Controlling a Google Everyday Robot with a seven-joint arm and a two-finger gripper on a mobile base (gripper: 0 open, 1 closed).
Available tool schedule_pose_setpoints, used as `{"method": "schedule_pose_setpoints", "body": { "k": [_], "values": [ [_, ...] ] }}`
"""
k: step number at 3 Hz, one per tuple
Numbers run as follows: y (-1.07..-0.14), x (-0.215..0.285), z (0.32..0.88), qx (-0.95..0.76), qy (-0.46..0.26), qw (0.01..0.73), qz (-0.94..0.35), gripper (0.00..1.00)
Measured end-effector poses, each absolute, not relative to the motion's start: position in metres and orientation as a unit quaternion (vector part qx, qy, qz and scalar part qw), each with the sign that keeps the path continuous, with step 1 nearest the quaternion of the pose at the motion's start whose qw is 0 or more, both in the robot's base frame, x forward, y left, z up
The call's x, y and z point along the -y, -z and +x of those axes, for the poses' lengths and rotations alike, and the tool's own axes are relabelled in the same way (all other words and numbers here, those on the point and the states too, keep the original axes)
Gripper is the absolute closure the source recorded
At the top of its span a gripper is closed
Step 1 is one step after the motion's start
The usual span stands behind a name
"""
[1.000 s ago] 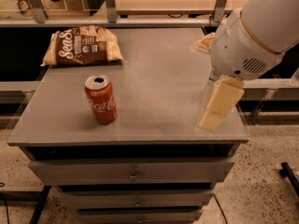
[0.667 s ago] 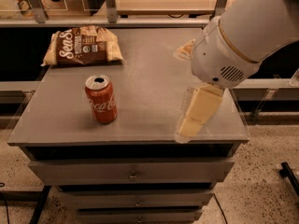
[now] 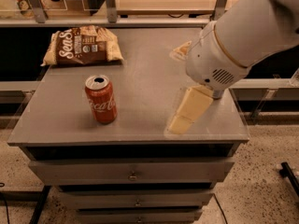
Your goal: Knock coke can over
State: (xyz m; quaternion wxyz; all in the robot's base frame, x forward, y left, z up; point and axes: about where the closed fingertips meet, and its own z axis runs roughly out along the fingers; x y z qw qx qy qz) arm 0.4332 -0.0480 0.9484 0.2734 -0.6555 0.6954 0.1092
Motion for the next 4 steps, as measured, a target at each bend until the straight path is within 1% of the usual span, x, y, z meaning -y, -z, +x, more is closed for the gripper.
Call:
{"method": "schedule_pose_setpoints", "body": {
  "k": [1,2,3,4],
  "values": [
    [-0.921,0.031,0.454,-0.716,-0.154,0.309,-0.607,0.00],
    [-0.900,0.018,0.473,-0.731,-0.175,0.336,-0.567,0.00],
    [-0.904,0.017,0.479,-0.731,-0.169,0.349,-0.562,0.00],
    [-0.901,0.010,0.480,-0.723,-0.188,0.359,-0.559,0.00]
  ]
}}
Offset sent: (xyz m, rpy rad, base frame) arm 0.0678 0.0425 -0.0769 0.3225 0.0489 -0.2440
